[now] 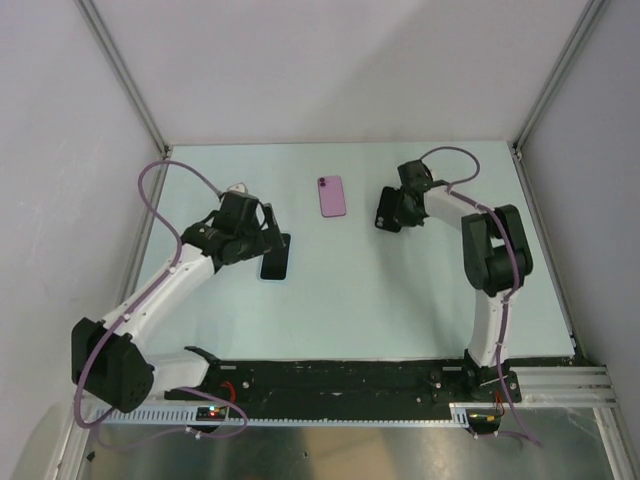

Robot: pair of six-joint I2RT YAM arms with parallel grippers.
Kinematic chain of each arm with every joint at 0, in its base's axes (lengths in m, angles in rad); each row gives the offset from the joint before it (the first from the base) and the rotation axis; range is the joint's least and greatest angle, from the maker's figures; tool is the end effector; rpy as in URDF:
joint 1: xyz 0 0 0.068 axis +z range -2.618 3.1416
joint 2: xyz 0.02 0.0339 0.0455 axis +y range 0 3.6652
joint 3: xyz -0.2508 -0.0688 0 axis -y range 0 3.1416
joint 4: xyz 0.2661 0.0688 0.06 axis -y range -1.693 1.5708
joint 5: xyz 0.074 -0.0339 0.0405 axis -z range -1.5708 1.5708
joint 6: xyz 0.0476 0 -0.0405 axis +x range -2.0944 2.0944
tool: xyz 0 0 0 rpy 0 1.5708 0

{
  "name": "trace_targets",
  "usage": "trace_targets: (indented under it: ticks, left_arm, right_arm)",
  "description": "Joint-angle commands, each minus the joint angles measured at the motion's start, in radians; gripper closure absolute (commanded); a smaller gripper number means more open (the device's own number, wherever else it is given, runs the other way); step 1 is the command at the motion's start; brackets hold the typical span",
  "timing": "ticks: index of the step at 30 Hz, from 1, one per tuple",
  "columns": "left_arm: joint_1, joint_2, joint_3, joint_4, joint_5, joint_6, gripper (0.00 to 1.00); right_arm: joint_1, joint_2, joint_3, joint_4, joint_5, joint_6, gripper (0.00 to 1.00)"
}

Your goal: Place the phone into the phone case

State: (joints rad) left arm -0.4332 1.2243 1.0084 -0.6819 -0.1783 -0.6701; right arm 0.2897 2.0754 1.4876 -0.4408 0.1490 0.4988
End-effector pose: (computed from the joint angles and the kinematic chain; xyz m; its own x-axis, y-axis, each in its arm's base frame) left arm 0.2603 -0.1111 0.2565 -0.7505 -0.3263 -0.5747 -0.1956 0.9403 -0.2784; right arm 0.4414 0.1242 0.1317 -0.8209 0.2489 -0.5140 0.2091 0.9685 0.1352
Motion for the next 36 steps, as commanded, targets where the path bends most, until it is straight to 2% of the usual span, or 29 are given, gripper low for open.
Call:
trace_targets:
  ticks: [1,8,11,15,18,22,23,25,28,33,36]
  left_arm:
    - [-0.032,0.034,0.054,0.032,-0.012,-0.034,0.0]
    - [-0.122,0.121,0.053,0.063,-0.005,-0.078,0.02]
    - [-0.157,0.17,0.06,0.088,0.008,-0.07,0.07]
    - [-0.192,0.248,0.101,0.112,0.066,0.017,0.15]
    - [-0.208,0.324,0.168,0.113,0.103,0.122,0.19]
    - [-0.224,0.423,0.26,0.112,0.136,0.244,0.22]
    - [-0.23,0.449,0.282,0.111,0.14,0.274,0.22]
    - [-0.237,0.497,0.323,0.11,0.145,0.318,0.23]
    - [-0.244,0.578,0.39,0.109,0.165,0.36,0.27]
    - [-0.249,0.704,0.481,0.101,0.154,0.386,0.36]
    - [-0.249,0.755,0.513,0.099,0.144,0.373,0.4]
  right_arm:
    - [0.076,-0.213,-0.185,-0.014,-0.029,-0.004,1.0]
    - [0.29,-0.457,-0.526,0.061,-0.056,0.105,1.0]
    - [0.4,-0.501,-0.597,0.088,-0.045,0.146,1.0]
    - [0.505,-0.539,-0.656,0.116,-0.035,0.116,0.98]
    - [0.528,-0.572,-0.681,0.114,-0.023,0.09,0.85]
    - [0.53,-0.637,-0.689,0.097,0.003,0.095,0.5]
    - [0.53,-0.656,-0.69,0.085,0.013,0.105,0.45]
    - [0.53,-0.696,-0.695,0.063,0.033,0.127,0.41]
    - [0.533,-0.74,-0.719,0.037,0.04,0.179,0.44]
    - [0.566,-0.818,-0.799,0.043,0.042,0.28,0.66]
    - [0.595,-0.855,-0.851,0.062,0.04,0.327,0.76]
